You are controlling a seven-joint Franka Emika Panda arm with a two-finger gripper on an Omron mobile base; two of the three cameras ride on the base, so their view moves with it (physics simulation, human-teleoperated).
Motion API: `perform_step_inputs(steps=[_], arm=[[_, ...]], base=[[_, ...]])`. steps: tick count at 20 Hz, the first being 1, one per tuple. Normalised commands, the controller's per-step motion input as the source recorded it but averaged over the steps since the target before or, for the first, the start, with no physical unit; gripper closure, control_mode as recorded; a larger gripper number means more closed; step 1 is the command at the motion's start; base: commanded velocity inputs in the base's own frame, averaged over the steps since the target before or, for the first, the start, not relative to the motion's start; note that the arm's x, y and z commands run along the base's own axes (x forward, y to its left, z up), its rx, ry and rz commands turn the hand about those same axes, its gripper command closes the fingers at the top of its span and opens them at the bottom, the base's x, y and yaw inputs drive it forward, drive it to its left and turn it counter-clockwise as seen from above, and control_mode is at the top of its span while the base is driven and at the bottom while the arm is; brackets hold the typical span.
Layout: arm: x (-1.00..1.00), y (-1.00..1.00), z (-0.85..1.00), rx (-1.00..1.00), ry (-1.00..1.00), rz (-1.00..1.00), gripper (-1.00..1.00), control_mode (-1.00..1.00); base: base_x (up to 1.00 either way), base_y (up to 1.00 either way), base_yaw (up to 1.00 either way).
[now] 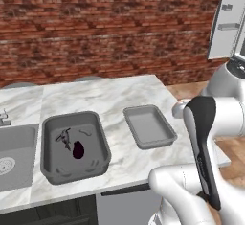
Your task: Place one eggplant and one fish in each tupperware on the nearby counter, to pack two identical lunches.
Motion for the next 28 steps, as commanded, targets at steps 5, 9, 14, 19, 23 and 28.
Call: perform_step_inputs(steps=[5,9,14,19,23,28], arm=[[0.47,0.34,-0.65,0.09,0.16,0.02,1.00,-1.00],[0.54,0.33,-0.48,0.07,0.08,0.00,1.00,-1.00],[0.66,0.07,-0.36,0.05,0.05,0.01,1.00,-1.00],[0.69,0.08,-0.34,0.03,0.03,0.00,1.00,-1.00],[0.66,0.08,-0.35,0.00,0.00,0.00,1.00,-1.00],[0.49,0.00,-0.37,0.00,0.00,0.00,1.00,-1.00]], base=[[0.00,0.00,0.00],[0.00,0.00,0.00],[0.00,0.00,0.00],[0.00,0.00,0.00],[0.00,0.00,0.00],[0.00,0.00,0.00]])
